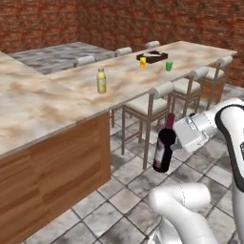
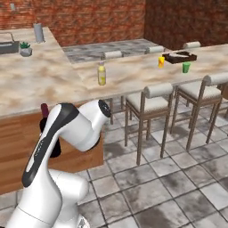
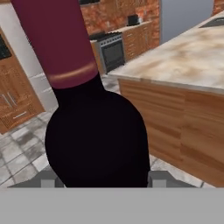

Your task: Place the drinks on the dining counter in a tight cluster.

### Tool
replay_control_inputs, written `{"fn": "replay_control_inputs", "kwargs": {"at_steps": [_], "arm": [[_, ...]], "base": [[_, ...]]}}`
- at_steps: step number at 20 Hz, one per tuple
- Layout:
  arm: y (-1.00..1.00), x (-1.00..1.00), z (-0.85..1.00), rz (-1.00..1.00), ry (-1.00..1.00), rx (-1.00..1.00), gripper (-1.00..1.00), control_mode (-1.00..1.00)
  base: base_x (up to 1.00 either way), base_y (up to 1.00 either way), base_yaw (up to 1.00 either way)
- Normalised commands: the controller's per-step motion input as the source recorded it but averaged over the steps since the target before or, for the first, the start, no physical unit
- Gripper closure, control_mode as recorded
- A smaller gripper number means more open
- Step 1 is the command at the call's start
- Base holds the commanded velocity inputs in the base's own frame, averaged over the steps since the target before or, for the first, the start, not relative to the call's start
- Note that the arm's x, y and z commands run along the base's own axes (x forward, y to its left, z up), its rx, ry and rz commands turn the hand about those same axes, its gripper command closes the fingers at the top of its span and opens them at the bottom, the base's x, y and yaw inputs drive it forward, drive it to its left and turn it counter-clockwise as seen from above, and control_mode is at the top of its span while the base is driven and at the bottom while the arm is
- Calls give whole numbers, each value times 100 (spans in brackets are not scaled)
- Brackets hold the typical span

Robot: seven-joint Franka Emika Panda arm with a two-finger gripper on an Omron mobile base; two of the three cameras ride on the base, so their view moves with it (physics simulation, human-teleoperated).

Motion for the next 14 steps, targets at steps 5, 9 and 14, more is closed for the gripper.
{"fn": "replay_control_inputs", "kwargs": {"at_steps": [5, 9, 14], "arm": [[0, 0, 0, 0, 0, 0, 100, 100], [0, 0, 0, 0, 0, 0, 100, 100], [0, 0, 0, 0, 0, 0, 100, 100]], "base": [[100, -83, 38], [100, -72, 41], [100, -62, 36]]}}
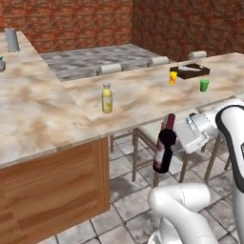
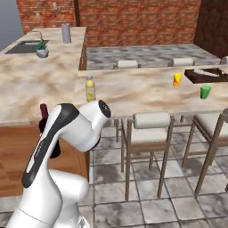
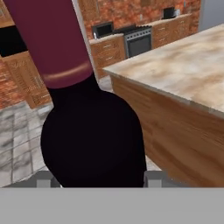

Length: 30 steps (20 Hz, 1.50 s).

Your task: Place the drinks on the dining counter in a tight cluster.

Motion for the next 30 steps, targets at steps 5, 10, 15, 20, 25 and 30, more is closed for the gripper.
{"fn": "replay_control_inputs", "kwargs": {"at_steps": [5, 10, 15, 20, 25, 30], "arm": [[0, 0, 0, 0, 0, 0, 100, 100], [0, 0, 0, 0, 0, 0, 100, 100], [0, 0, 0, 0, 0, 0, 100, 100], [0, 0, 0, 0, 0, 0, 100, 100], [0, 0, 0, 0, 0, 0, 100, 100], [0, 0, 0, 0, 0, 0, 100, 100]], "base": [[100, -42, 25], [94, -23, 17], [45, -45, 4], [25, -44, 0], [22, -27, -12], [61, 0, -24]]}}
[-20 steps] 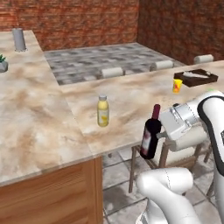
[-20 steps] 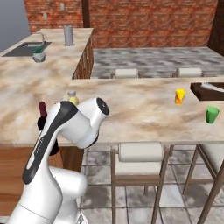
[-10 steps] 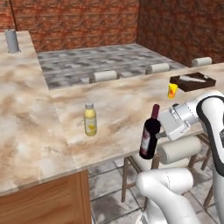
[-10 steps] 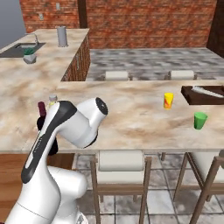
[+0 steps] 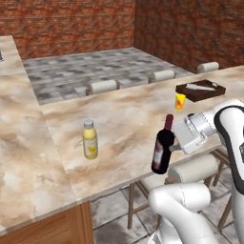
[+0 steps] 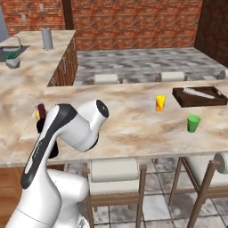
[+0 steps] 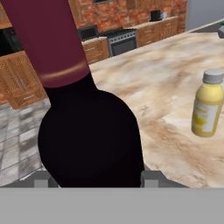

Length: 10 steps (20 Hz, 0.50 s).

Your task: Place the drinks on the dining counter in a tight cluster.

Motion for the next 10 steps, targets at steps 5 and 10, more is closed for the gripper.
{"fn": "replay_control_inputs", "kwargs": {"at_steps": [5, 10], "arm": [[0, 0, 0, 0, 0, 0, 100, 100], [0, 0, 0, 0, 0, 0, 100, 100]], "base": [[58, 0, -20], [36, 0, -1]]}}
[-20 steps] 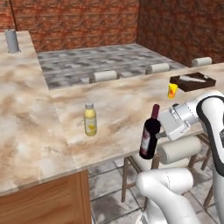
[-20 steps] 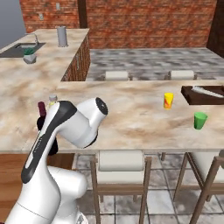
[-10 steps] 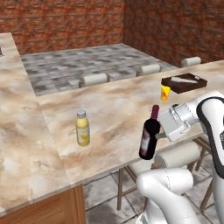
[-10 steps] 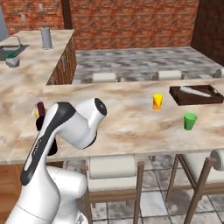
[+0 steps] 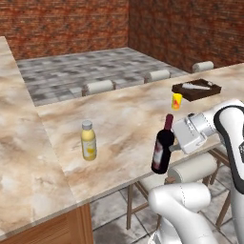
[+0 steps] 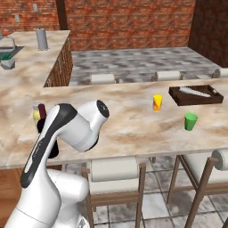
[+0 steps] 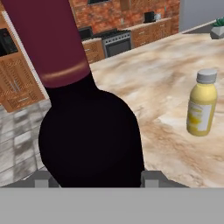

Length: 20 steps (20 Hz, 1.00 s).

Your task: Place the drinks on the dining counter in a tight cluster.

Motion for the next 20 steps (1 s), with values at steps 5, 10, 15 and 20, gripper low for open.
{"fn": "replay_control_inputs", "kwargs": {"at_steps": [5, 10, 15, 20], "arm": [[0, 0, 0, 0, 0, 0, 100, 100], [0, 0, 0, 0, 0, 0, 100, 100], [0, 0, 0, 0, 0, 0, 100, 100], [2, 19, 10, 0, 16, -6, 100, -100]], "base": [[4, 0, 1], [5, 0, 0], [22, 0, 0], [12, 2, 0]]}}
